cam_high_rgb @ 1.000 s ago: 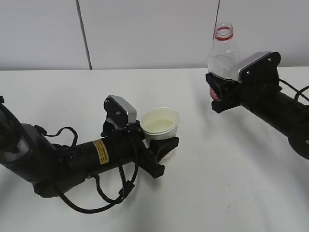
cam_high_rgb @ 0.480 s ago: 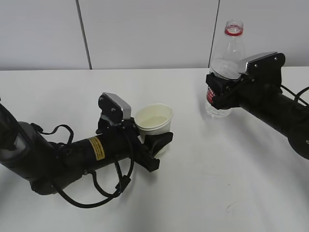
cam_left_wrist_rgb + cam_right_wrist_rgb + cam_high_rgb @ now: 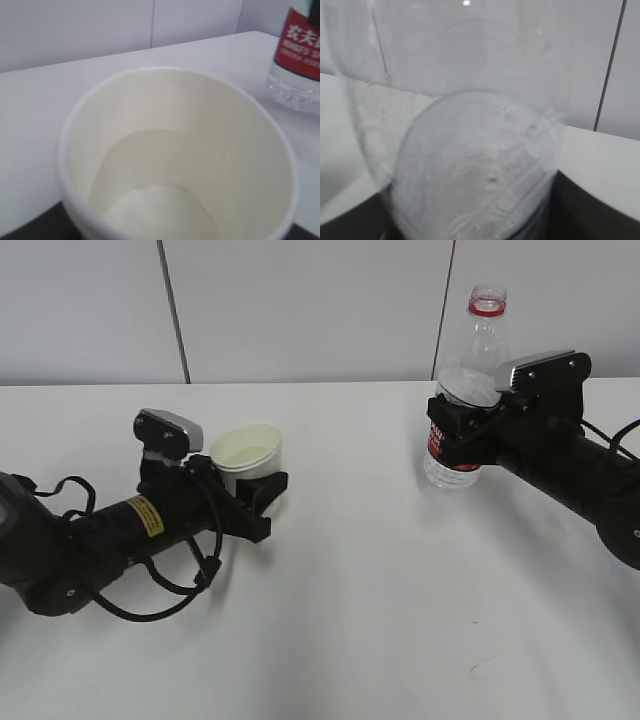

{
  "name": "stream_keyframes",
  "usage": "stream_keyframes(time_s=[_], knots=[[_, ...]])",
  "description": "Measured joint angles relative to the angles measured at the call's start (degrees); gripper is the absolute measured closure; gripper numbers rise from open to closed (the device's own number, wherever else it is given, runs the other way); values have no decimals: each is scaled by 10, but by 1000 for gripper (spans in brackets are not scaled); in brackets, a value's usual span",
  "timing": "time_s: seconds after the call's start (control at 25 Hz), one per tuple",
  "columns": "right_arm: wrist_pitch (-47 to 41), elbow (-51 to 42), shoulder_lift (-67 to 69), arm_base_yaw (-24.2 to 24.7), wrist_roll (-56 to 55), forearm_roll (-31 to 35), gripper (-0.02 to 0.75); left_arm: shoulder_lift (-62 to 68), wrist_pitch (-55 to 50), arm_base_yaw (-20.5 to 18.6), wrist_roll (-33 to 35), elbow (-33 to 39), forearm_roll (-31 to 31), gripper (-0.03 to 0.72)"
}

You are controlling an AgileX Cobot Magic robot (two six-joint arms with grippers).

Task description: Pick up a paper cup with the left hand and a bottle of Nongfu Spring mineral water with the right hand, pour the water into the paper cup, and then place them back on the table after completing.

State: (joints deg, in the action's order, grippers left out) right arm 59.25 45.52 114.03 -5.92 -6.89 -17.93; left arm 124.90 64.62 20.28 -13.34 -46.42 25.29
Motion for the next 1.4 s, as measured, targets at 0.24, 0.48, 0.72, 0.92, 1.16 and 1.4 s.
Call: stream_keyframes(time_s=[0.24,0.48,0.72,0.92,1.16,1.4], knots=[[0,0,0,0,-1,0,349,0,0,-54,0,0,-4,300],[0,0,0,0,-1,0,349,0,0,-78,50,0,-37,300],[0,0,0,0,-1,0,349,1,-1,-82,84,0,-83,300],[0,0,0,0,-1,0,349,1,-1,-82,98,0,-127,300],[0,0,0,0,-1,0,349,1,-1,-83,109,0,-164,300],[0,0,0,0,-1,0,349,12,0,-83,110,-16,-164,300]])
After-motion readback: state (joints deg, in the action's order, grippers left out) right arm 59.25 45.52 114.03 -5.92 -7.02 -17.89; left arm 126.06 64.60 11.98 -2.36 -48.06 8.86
